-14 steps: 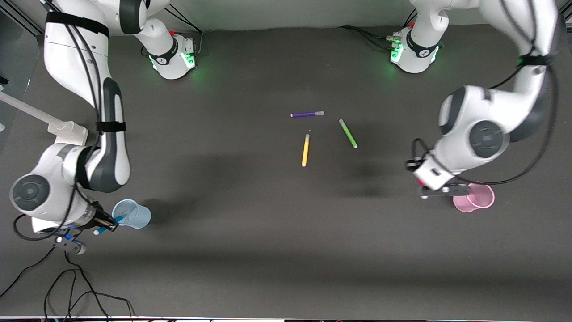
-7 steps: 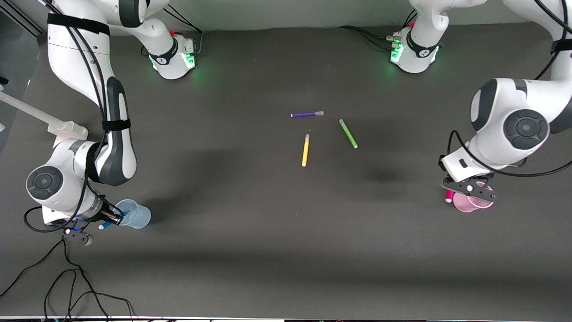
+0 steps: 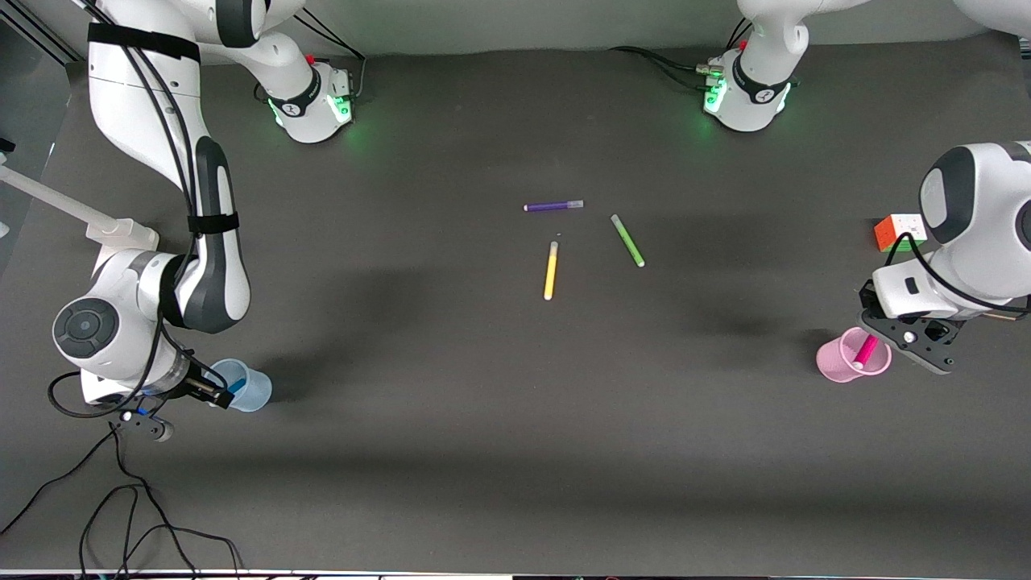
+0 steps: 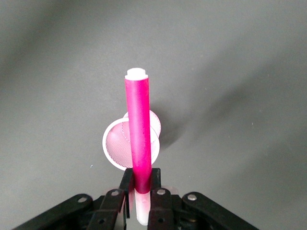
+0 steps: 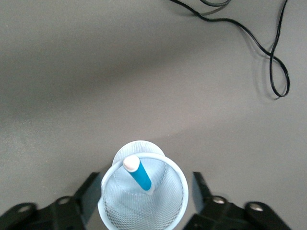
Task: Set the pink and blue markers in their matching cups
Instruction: 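Drop the blue marker into the blue cup while the left gripper drops pink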
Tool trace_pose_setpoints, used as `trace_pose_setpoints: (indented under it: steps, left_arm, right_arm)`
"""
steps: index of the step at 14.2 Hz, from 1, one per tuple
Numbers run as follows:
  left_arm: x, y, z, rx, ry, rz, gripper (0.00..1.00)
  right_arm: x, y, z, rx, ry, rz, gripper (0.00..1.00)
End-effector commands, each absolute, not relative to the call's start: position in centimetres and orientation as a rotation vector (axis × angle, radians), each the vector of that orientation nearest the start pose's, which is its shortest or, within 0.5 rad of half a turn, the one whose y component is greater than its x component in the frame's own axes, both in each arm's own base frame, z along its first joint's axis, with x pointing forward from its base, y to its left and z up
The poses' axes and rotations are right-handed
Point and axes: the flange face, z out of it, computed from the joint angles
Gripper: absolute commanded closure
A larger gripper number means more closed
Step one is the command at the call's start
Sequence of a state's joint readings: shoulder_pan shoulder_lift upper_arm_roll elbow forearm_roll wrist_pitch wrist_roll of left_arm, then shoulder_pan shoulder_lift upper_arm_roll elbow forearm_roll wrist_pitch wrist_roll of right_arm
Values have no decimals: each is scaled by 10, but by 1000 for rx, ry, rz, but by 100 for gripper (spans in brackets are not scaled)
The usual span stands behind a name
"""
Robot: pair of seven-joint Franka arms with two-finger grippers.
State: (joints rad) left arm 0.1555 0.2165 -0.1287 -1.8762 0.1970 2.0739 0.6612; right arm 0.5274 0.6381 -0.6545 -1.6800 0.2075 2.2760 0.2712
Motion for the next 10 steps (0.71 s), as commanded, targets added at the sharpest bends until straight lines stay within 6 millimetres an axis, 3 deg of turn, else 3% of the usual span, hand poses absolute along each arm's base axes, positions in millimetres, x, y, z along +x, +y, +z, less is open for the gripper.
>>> trace_pose_setpoints:
  steps: [1, 5, 8, 10]
  left_arm:
    - [601, 39, 388, -2715, 1131, 251, 100]
    - [592, 74, 378, -2657, 1084, 421, 100]
    - [613, 97, 361, -2528, 1111, 498, 100]
    - [622, 100, 354, -2447, 1144, 526, 100]
  right_arm:
    - [676, -24, 309, -3269, 643, -200, 0]
    - [676, -23, 318, -3259, 647, -204, 0]
    - [671, -25, 348, -3221, 654, -175, 0]
    - [666, -23, 381, -3192, 617, -134, 0]
